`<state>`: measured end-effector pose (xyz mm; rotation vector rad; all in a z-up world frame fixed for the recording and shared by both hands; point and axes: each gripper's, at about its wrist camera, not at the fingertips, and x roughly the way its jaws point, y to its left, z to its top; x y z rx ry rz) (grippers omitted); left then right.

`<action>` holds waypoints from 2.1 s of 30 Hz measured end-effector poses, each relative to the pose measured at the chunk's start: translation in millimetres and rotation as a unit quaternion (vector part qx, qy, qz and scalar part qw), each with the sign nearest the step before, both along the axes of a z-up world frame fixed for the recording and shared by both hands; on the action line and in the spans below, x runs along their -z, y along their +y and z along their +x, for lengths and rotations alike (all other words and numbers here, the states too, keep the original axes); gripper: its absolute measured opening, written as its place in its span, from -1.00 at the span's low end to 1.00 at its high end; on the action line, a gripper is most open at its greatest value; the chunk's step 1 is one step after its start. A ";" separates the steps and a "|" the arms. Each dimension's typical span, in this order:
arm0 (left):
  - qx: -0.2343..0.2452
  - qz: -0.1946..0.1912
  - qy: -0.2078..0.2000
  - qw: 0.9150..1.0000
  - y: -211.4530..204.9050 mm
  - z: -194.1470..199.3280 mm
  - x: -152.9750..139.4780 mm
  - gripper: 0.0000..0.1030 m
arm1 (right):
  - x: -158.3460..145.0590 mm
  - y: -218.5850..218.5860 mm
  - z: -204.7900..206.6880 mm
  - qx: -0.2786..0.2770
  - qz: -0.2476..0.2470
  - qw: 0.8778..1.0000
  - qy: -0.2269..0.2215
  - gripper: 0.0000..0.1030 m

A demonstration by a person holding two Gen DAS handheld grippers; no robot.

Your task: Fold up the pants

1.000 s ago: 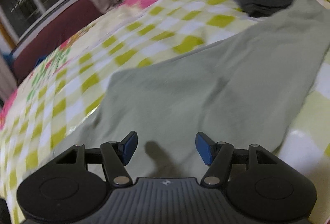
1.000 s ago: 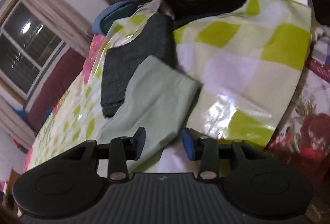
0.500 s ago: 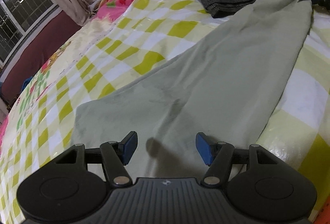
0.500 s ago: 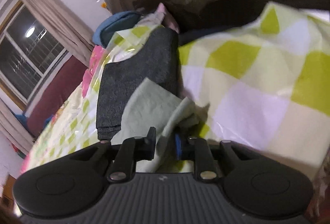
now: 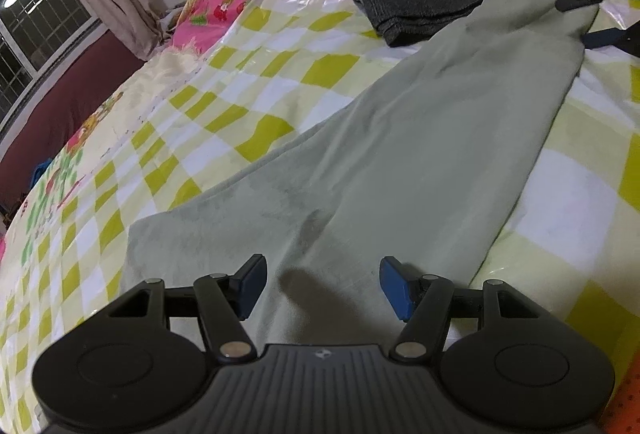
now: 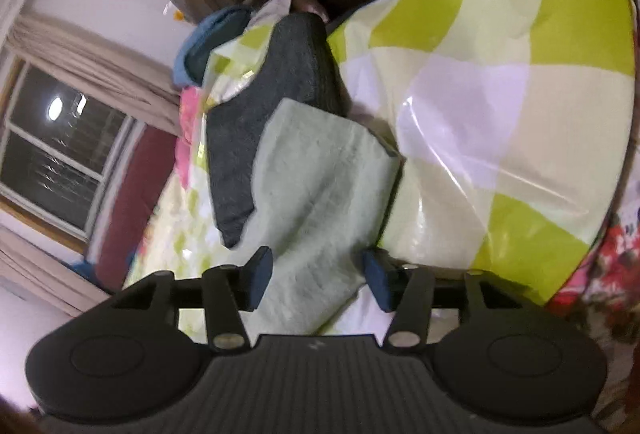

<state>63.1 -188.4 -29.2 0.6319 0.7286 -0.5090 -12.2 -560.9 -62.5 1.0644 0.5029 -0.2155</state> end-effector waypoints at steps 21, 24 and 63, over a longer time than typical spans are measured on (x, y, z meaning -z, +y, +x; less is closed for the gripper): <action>0.114 -0.032 -0.001 0.993 -97.1 -18.3 -4.1 0.48 | -21.2 -3.7 36.0 -0.051 -0.011 0.999 -0.004 0.13; 0.101 -0.043 0.010 0.994 -99.4 -8.9 -7.4 0.48 | -18.0 -3.6 19.1 -0.051 -0.004 0.999 -0.004 0.16; 0.083 -0.058 -0.017 0.995 -8.6 72.1 -9.7 0.57 | -47.0 167.5 153.9 -0.423 -0.510 0.747 0.054 0.03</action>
